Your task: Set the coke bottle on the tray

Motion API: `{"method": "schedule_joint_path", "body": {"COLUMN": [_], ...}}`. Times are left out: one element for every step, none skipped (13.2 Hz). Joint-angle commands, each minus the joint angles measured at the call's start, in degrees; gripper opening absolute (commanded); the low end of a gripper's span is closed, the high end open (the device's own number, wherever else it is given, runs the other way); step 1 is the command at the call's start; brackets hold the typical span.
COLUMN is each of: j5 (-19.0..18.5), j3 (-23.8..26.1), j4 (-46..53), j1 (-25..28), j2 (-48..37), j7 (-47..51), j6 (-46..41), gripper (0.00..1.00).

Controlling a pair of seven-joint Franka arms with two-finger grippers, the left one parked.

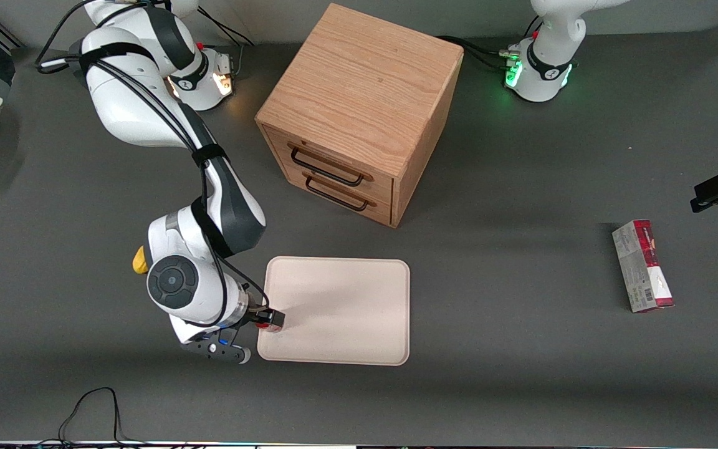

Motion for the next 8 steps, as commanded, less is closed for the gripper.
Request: {"method": "schedule_joint_path", "body": {"j5": [-1.3,-1.2,-0.8,-0.7,-0.6,-0.5,-0.5,0.1], "j3": [-0.3,-0.3,-0.3,-0.3,-0.3,-0.3,-0.4,-0.4], "j4": [1.6,1.4,1.2,0.8,0.5,-1.0,-4.9,-12.1], "j1": [0.6,0.5,0.2,-0.1,-0.7,-0.9,-1.8,-3.6], "j2": [-0.1,-0.9,-2.2,-2.9,-4.4,-6.4,-10.2,-15.6], "j7": [1.5,1.3,0.7,0.4,-1.2,-3.8,-6.7,-10.7], "j6": [-0.9,-1.2,-2.1,-4.9,-7.8,-11.0,-12.9,-12.4], "gripper": [1.0,1.0,1.0,1.0,1.0,1.0,1.0,1.0]}}
